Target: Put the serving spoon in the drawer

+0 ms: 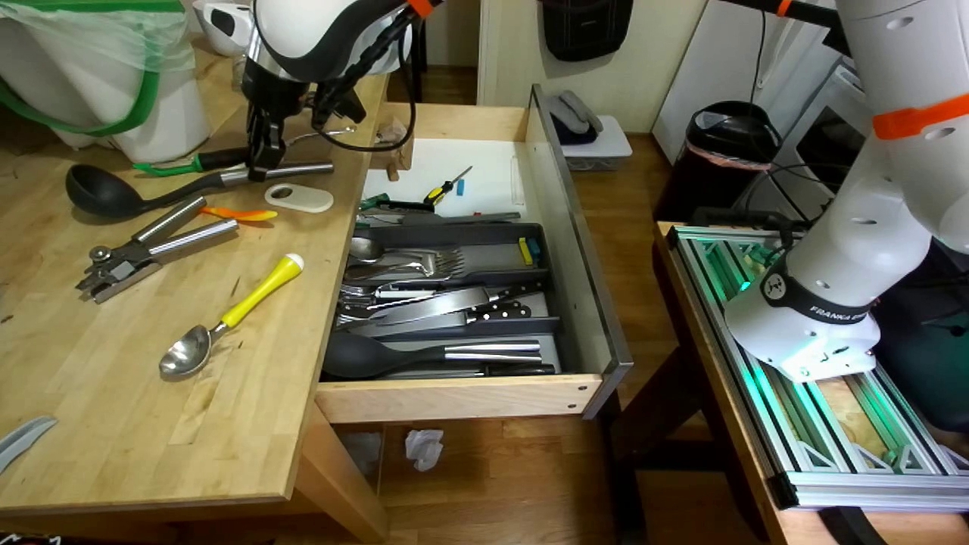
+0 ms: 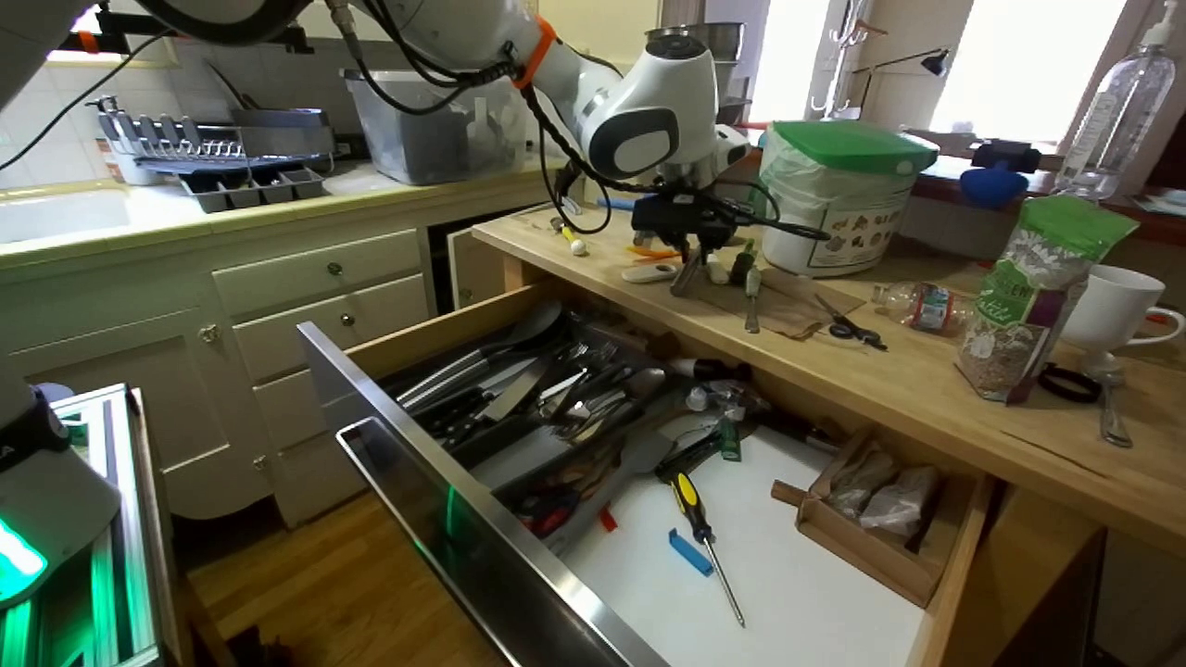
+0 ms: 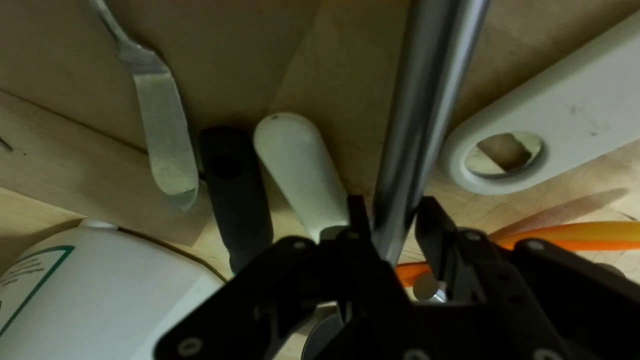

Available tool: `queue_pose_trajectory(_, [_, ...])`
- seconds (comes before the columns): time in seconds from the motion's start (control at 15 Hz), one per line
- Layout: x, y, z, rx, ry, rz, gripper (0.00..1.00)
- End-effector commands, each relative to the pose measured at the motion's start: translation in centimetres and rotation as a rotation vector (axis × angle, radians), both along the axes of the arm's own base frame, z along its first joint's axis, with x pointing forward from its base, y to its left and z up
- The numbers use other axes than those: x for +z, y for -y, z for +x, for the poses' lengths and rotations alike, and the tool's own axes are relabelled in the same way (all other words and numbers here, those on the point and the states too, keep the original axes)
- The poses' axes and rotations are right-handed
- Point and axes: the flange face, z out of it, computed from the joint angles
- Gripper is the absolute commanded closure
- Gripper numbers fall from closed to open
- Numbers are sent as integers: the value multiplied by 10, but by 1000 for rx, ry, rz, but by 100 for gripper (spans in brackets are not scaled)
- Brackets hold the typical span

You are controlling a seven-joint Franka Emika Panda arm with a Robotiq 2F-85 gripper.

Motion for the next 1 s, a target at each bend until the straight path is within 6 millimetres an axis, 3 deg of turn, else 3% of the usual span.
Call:
queue_pose_trajectory(0.0, [6,2,3,-50,-43,2,92])
queue_pose_trajectory(0.07, [19,2,3,-82,-47,-25,97])
queue_pose_trajectory(0.27, [77,-1,-7,-159,-108,-50,94])
queue_pose_trajectory(0.6, [160,-37,-75,-88,-388,43,94])
queue_pose_trajectory(0.93, [229,-36,-151,-109,-677,115,94])
